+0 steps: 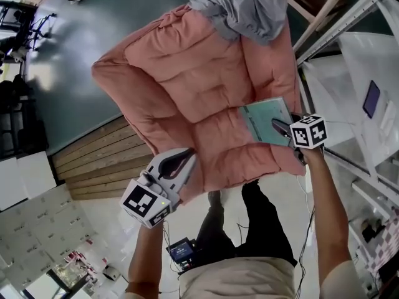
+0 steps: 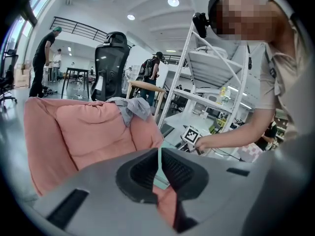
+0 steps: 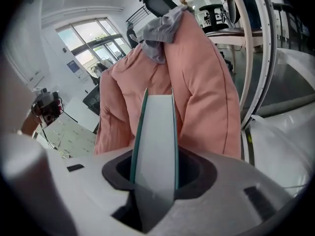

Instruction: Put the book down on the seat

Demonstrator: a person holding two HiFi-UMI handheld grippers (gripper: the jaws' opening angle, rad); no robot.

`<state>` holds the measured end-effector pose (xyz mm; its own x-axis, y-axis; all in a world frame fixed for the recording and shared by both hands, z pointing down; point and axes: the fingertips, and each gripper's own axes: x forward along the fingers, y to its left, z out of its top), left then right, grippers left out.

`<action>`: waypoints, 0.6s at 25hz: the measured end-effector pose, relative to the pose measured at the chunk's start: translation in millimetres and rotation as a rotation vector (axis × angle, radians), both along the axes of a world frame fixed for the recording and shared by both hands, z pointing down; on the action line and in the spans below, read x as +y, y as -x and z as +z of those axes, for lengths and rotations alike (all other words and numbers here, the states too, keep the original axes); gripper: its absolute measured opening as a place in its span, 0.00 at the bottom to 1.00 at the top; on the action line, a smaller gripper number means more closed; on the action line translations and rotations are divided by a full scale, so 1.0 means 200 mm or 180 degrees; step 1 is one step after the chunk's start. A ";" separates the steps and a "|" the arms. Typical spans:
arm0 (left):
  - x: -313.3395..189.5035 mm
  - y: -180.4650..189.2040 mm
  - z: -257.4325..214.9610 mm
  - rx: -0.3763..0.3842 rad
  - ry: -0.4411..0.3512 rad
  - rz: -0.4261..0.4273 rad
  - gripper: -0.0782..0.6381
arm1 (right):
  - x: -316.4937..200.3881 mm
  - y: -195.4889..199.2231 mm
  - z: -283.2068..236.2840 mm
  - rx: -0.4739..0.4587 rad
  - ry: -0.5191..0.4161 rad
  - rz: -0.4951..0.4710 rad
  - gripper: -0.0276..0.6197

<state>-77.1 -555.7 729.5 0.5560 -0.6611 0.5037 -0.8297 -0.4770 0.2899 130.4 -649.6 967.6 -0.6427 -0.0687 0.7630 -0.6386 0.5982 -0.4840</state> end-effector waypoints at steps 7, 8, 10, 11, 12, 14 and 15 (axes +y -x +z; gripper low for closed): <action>0.03 -0.01 0.07 0.0019 0.0063 -0.0015 0.14 | 0.00 -0.04 0.15 0.0295 0.0019 -0.0083 0.31; 0.04 -0.02 0.07 0.0021 0.0074 -0.0021 0.14 | 0.01 -0.05 0.16 0.0351 -0.0002 -0.0092 0.32; 0.05 0.00 0.07 0.0030 0.0078 -0.0022 0.14 | 0.00 -0.06 0.16 0.0477 -0.0063 -0.0093 0.33; 0.06 0.01 0.07 0.0034 0.0072 -0.0017 0.14 | -0.01 -0.07 0.17 0.0541 -0.0103 -0.0089 0.34; 0.07 0.02 0.07 0.0035 0.0069 -0.0011 0.14 | -0.01 -0.07 0.17 0.0604 -0.0146 -0.0086 0.35; 0.11 0.05 0.06 0.0031 0.0070 -0.0004 0.14 | -0.01 -0.07 0.18 0.0750 -0.0239 -0.0100 0.38; 0.12 0.06 0.05 0.0029 0.0071 -0.0003 0.14 | -0.01 -0.07 0.17 0.0828 -0.0283 -0.0115 0.40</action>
